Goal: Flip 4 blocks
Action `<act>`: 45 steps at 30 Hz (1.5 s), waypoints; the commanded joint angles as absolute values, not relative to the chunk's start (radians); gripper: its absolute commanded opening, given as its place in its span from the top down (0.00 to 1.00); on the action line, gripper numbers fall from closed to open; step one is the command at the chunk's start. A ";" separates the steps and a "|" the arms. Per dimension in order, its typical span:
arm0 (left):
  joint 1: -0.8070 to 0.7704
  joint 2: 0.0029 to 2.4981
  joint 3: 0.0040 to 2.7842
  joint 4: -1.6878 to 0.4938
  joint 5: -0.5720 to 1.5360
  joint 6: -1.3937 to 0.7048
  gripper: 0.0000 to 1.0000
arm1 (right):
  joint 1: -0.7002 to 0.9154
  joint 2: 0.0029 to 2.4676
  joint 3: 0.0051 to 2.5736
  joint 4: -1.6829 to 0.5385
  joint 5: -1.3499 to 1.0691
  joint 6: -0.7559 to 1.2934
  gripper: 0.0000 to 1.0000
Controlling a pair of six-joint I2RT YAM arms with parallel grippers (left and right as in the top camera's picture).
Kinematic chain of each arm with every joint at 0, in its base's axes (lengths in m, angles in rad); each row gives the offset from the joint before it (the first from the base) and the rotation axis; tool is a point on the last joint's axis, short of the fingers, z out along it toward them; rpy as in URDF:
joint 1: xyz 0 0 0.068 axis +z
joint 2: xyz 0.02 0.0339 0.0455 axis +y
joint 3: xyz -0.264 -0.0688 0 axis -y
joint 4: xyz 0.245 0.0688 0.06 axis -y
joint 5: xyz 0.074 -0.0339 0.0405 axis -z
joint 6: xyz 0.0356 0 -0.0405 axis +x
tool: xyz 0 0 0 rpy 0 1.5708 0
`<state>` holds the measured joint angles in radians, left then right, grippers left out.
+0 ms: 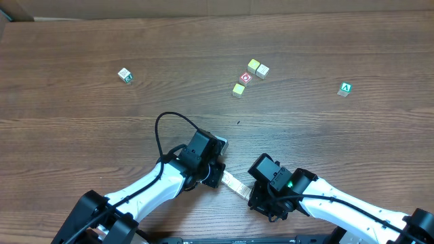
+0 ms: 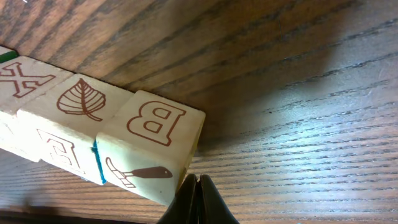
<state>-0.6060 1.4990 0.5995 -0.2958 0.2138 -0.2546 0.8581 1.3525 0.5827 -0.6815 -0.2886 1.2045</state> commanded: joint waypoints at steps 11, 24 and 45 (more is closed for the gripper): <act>-0.595 1.512 0.587 -0.287 0.186 -0.239 0.96 | 0.863 1.351 0.598 -0.651 -0.282 1.209 0.96; -0.595 1.512 0.587 -0.256 0.207 -0.178 0.96 | 0.864 1.351 0.598 -0.644 -0.295 1.209 0.96; -0.595 1.512 0.587 -0.249 0.199 -0.130 0.96 | 0.865 1.351 0.598 -0.624 -0.336 1.228 0.96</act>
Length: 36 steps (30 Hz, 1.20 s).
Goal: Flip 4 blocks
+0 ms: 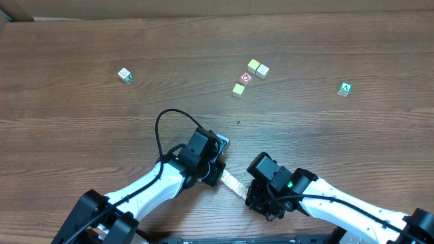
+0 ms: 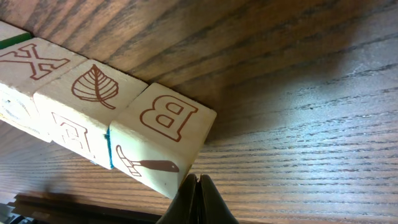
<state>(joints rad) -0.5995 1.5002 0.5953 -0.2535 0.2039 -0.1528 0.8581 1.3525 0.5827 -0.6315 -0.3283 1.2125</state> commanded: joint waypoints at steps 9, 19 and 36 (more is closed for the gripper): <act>-0.595 1.512 0.587 -0.250 0.203 -0.130 0.96 | 0.881 1.351 0.598 -0.625 -0.330 1.237 0.96; -0.595 1.512 0.587 -0.257 0.203 -0.130 0.96 | 0.889 1.384 0.596 -0.620 -0.299 1.285 0.96; -0.595 1.512 0.587 -0.256 0.202 -0.089 0.96 | 0.904 1.415 0.596 -0.546 -0.358 1.292 0.96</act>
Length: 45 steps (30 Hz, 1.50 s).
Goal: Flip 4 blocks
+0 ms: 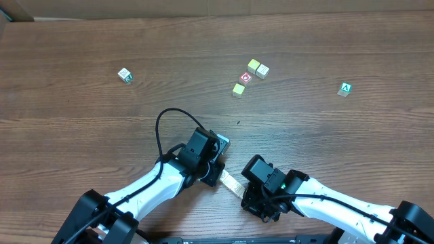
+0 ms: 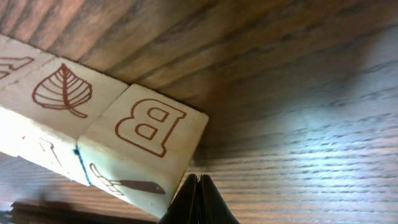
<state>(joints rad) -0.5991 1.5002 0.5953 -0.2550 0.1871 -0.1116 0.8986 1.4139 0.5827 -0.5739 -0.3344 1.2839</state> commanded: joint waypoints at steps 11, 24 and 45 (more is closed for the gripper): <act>-0.595 1.512 0.587 -0.257 0.204 -0.094 0.96 | 0.936 1.415 0.596 -0.538 -0.380 1.317 0.96; -0.595 1.512 0.587 -0.257 0.207 -0.093 0.96 | 0.970 1.415 0.596 -0.529 -0.379 1.356 0.96; -0.595 1.512 0.587 -0.261 0.207 -0.093 0.96 | 0.970 1.415 0.596 -0.581 -0.341 1.353 0.96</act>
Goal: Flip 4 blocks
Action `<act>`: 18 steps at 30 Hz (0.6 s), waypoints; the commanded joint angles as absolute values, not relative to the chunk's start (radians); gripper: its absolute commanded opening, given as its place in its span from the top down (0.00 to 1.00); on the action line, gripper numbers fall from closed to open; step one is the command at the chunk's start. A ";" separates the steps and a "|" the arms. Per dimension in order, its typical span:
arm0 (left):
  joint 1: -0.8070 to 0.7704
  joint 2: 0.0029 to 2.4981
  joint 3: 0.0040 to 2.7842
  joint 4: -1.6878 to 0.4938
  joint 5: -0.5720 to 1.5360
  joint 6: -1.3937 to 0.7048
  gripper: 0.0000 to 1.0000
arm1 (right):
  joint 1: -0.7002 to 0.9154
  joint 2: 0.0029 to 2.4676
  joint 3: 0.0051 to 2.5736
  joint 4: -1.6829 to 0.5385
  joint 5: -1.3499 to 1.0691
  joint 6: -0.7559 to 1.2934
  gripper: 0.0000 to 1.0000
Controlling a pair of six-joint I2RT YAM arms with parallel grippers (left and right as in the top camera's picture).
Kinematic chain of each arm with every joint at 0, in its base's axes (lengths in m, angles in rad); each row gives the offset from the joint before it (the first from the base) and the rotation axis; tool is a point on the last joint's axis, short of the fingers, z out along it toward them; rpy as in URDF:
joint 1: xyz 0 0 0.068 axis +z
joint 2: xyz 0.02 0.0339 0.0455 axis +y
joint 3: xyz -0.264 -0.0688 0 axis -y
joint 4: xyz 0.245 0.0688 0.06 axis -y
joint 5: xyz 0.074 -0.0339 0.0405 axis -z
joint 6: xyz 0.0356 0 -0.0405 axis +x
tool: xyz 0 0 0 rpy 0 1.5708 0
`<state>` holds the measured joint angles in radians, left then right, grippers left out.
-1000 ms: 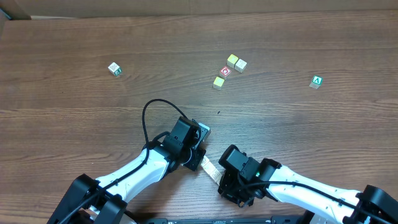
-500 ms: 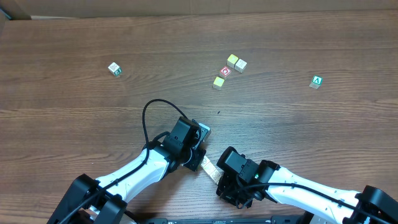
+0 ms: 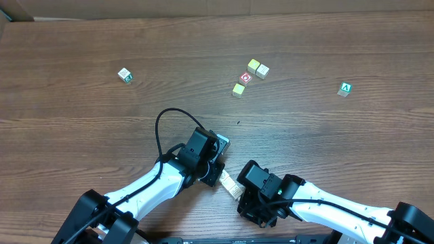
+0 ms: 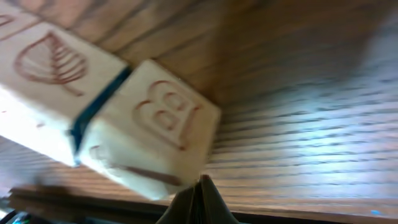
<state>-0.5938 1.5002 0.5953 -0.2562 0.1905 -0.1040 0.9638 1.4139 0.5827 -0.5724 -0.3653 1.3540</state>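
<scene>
A short row of pale wooden blocks (image 3: 229, 183) lies near the table's front edge between my two arms. In the right wrist view its end block, marked B (image 4: 158, 118), sits skewed and blurred beside the leaf block (image 4: 53, 74), with a teal gap between them. My right gripper (image 4: 200, 186) is shut, holds nothing, and its tip is at the B block's lower corner. My left gripper (image 3: 215, 164) is at the row's other end. Its fingers are hidden under the arm.
Loose blocks lie further back: one at the left (image 3: 124, 74), a cluster of several around a red-marked one (image 3: 245, 78), and a green A block (image 3: 345, 88) at the right. A black cable (image 3: 163, 125) loops above the left arm.
My right arm has shifted left toward the row. The B block now sits turned away from the leaf block, with a gap opened at its side. The left arm has not moved.
The right gripper stood shut at the B block's near corner with the row straight. At each later moment it stayed shut there while the arm sat further left. Now the B block is skewed out of line.
</scene>
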 commanded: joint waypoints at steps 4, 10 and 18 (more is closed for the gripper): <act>-0.595 1.512 0.587 -0.261 0.207 -0.093 0.96 | 0.970 1.415 0.598 -0.581 -0.341 1.335 0.96; -0.595 1.512 0.587 -0.261 0.207 -0.093 0.96 | 0.961 1.415 0.598 -0.590 -0.323 1.329 0.96; -0.595 1.512 0.587 -0.261 0.207 -0.093 0.96 | 0.913 1.415 0.598 -0.611 -0.291 1.328 0.96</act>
<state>-0.5938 1.5002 0.5953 -0.2569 0.1913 -0.1040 0.9291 1.4139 0.5827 -0.6136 -0.3241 1.3342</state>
